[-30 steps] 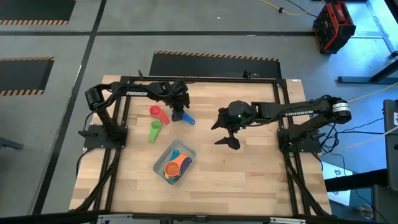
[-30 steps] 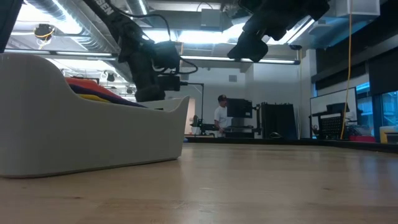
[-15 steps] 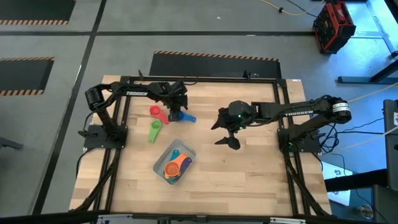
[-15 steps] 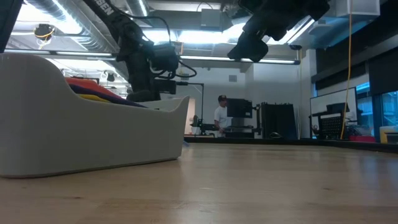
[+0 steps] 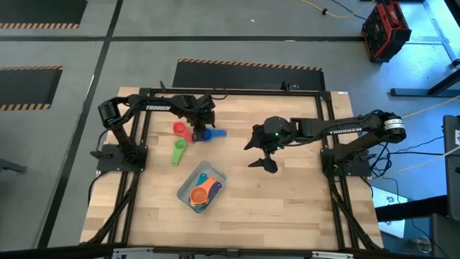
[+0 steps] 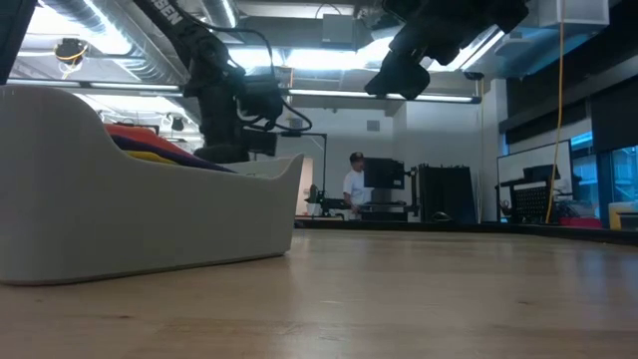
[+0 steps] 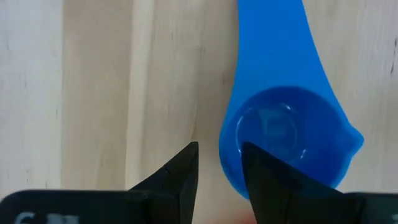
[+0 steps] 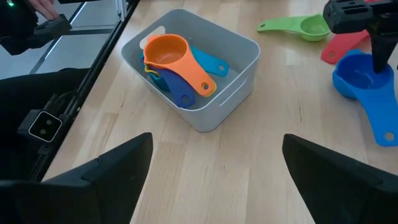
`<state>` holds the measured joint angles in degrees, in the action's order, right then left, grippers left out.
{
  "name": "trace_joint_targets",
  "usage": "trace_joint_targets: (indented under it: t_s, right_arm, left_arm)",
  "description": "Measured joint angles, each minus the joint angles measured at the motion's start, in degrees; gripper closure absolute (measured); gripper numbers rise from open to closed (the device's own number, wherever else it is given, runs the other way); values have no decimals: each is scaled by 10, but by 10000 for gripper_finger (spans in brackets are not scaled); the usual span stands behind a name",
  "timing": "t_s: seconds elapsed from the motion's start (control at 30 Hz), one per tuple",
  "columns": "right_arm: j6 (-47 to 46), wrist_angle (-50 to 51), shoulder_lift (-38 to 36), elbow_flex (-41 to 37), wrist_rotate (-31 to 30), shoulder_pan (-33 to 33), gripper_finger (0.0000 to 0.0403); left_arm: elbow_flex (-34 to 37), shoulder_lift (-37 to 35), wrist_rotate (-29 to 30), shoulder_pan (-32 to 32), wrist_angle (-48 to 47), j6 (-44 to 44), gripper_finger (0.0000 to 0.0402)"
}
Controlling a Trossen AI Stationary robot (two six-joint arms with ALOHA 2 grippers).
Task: Nest measuring cups in basket
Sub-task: Stack the blue measuring cup into the orange measuring cup in the grey bin
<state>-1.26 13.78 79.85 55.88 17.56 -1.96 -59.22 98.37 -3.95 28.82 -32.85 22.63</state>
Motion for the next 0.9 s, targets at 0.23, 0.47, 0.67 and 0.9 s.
trace_joint_targets:
  t_s: [0.23, 0.47, 0.67, 0.9]
  right_arm:
    - [0, 0, 0, 0, 0, 0, 41]
    - [0, 0, 0, 0, 0, 0, 41]
    - [3, 0, 0, 0, 0, 0, 41]
    - [3, 0, 0, 0, 0, 0, 41]
  left_arm:
    - [0, 0, 0, -3, -8, -6, 312]
    - [0, 0, 0, -9, -10, -15, 382]
    - [0, 0, 0, -15, -10, -19, 391]
    - [0, -10, 3, -30, -8, -89, 397]
